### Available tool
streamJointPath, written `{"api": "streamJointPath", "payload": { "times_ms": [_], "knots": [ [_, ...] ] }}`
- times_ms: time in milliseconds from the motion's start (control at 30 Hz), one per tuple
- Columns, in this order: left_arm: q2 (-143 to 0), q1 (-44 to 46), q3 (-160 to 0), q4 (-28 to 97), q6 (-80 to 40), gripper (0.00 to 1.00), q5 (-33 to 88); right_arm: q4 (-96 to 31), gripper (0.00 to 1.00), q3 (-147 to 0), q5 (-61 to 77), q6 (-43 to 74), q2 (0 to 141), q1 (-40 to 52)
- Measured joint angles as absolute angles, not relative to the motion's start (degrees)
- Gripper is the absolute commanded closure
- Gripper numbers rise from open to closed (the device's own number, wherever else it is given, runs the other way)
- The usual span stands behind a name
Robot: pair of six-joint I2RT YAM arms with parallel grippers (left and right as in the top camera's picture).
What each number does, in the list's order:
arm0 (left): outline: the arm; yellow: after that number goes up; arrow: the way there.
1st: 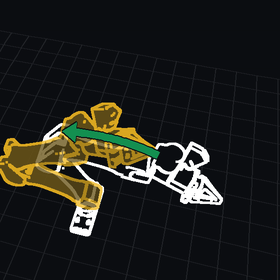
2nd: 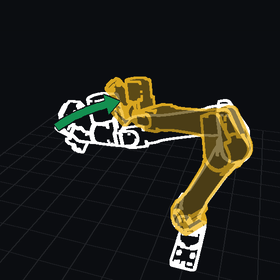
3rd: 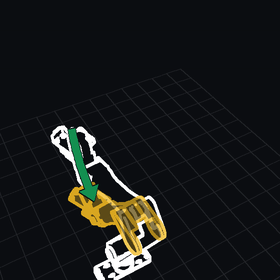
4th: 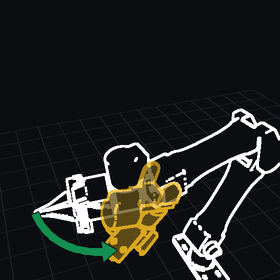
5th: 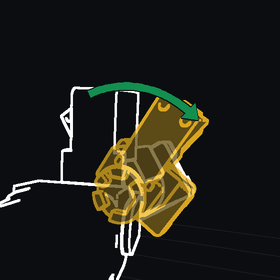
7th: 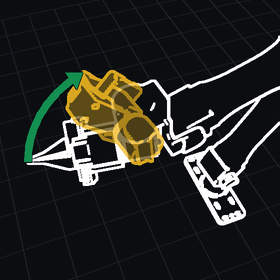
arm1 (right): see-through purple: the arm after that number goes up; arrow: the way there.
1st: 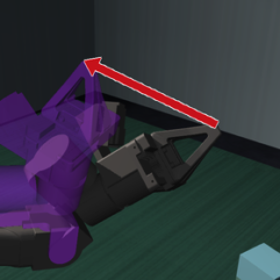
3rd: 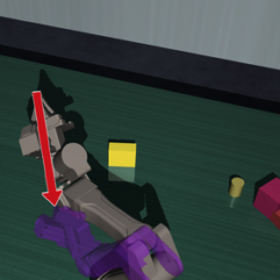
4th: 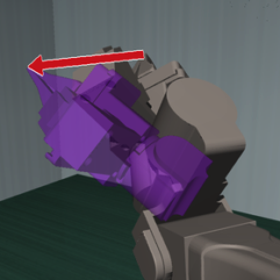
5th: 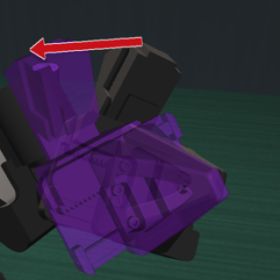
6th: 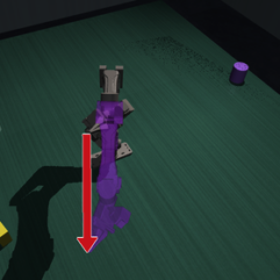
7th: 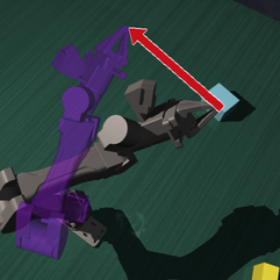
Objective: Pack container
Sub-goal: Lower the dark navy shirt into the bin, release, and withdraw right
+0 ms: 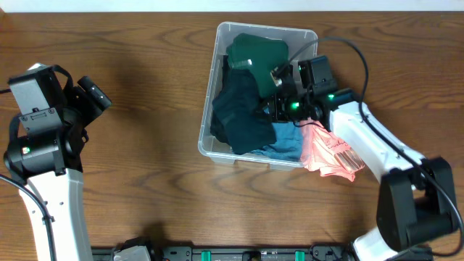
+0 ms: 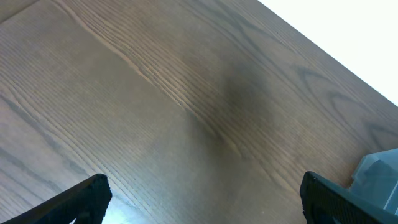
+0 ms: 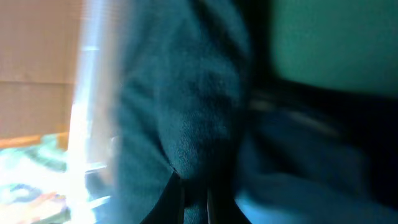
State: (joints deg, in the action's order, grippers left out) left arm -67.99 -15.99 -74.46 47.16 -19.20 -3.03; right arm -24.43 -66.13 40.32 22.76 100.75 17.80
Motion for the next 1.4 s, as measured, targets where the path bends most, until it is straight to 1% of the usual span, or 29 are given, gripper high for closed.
{"api": "streamJointPath", "payload": {
  "times_ms": [100, 133, 167, 233, 400, 467, 533, 667, 700, 800, 867, 1033, 1200, 1267, 1400],
  "knots": [
    [-67.99, -15.99, -74.46, 47.18, -19.20, 0.02, -3.03, -23.53, 0.84, -65.98, 38.39, 21.78, 101.25, 16.43],
    [-67.99, -15.99, -74.46, 47.20, -19.20, 0.02, -3.03, -23.20, 0.81, -65.98, 37.95, 21.43, 101.16, 15.79],
    [-67.99, -15.99, -74.46, 47.20, -19.20, 0.02, -3.03, -22.96, 0.72, -65.98, 37.47, 21.06, 101.10, 15.00],
    [-67.99, -15.99, -74.46, 47.22, -19.20, 0.02, -3.03, -22.85, 0.60, -65.98, 37.47, 21.19, 101.08, 13.85],
    [-67.99, -15.99, -74.46, 47.31, -19.20, 0.02, -3.03, -21.71, 0.49, -65.98, 40.21, 20.01, 99.09, 10.04],
    [-67.99, -15.99, -74.46, 47.35, -19.20, 0.02, -3.03, -19.44, 0.48, -65.98, 43.11, 19.68, 97.45, 8.78],
    [-67.99, -15.99, -74.46, 47.35, -19.20, 0.02, -3.03, -16.29, 0.50, -65.93, 46.68, 19.44, 95.22, 8.47],
    [-67.99, -15.99, -74.46, 47.37, -19.20, 0.02, -3.03, -11.25, 0.66, -65.95, 51.75, 20.16, 90.30, 9.08],
    [-67.99, -15.99, -74.46, 47.37, -19.20, 0.02, -3.03, -10.72, 0.72, -65.95, 52.29, 20.25, 89.34, 9.32],
    [-67.99, -15.99, -74.46, 47.37, -19.20, 0.02, -3.03, -11.90, 0.87, -66.17, 51.96, 20.78, 87.57, 10.87],
    [-67.99, -15.99, -74.46, 47.37, -19.20, 0.02, -3.03, -14.04, 0.92, -66.19, 49.43, 20.78, 87.64, 12.51],
    [-67.99, -15.99, -74.46, 47.37, -19.20, 0.02, -3.03, -15.94, 0.94, -66.19, 39.59, 20.99, 90.50, 19.35],
    [-67.99, -15.99, -74.46, 47.37, -19.20, 0.02, -3.03, -15.62, 0.99, -66.22, 28.16, 20.97, 98.43, 26.28],
    [-67.99, -15.99, -74.46, 47.37, -19.20, 0.02, -3.03, -15.53, 0.99, -66.22, 26.63, 20.99, 102.32, 27.11],
    [-67.99, -15.99, -74.46, 47.35, -19.20, 0.02, -3.03, -14.96, 0.99, -66.92, 29.34, 20.99, 106.13, 27.05]
  ]
}}
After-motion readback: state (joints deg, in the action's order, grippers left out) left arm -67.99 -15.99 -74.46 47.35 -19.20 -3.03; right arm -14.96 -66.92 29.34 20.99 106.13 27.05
